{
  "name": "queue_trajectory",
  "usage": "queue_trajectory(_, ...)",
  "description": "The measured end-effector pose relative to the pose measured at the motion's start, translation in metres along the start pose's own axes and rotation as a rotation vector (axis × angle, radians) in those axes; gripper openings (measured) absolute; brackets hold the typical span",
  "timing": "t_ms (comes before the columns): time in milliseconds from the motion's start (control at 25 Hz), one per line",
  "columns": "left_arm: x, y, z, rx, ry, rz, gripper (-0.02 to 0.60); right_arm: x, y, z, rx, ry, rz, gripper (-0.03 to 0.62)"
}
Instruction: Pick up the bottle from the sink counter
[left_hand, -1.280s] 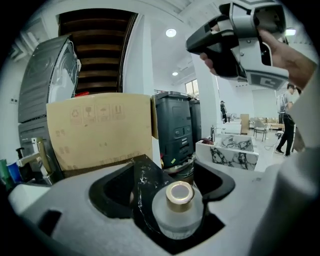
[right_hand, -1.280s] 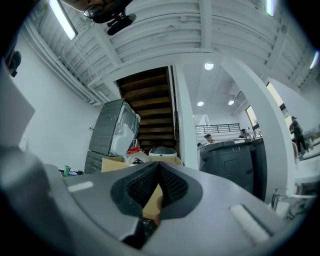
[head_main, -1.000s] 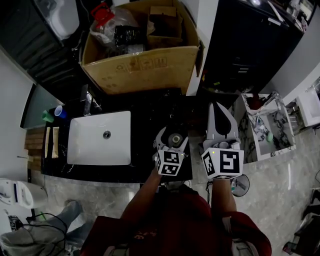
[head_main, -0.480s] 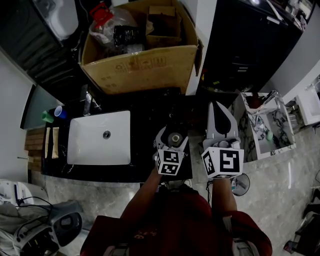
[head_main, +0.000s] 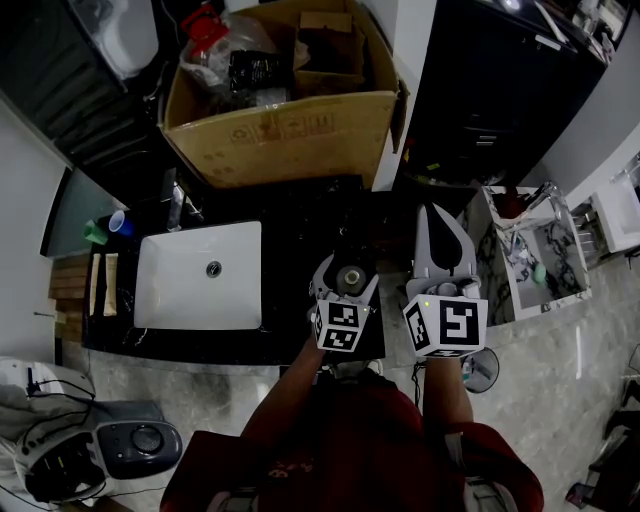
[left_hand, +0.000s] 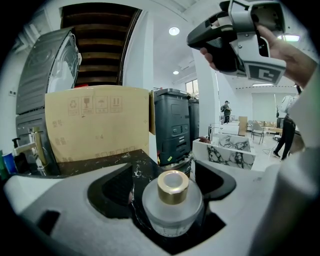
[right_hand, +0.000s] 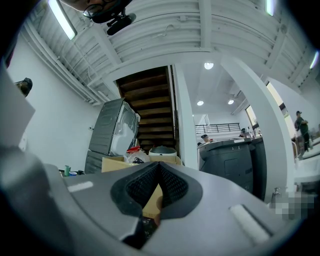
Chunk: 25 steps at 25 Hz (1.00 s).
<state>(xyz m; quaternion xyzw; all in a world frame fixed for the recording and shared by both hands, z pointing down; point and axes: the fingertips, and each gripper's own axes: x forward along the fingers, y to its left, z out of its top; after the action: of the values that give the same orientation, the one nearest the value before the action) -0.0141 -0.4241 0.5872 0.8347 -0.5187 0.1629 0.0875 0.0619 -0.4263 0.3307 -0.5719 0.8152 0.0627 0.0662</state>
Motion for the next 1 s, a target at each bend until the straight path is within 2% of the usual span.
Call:
queue_trajectory(640,0.01,-0.009,-0.042,0.006,0.101,-0.017,0.4,-0.003,-0.001,-0.004,0.005,0.006,-0.004,0.002)
queue_trajectory(1000,0.014,-0.006,-0.046,-0.022,0.113,-0.025,0.379,-0.004,-0.001,-0.004,0.001,0.008,-0.008,0.002)
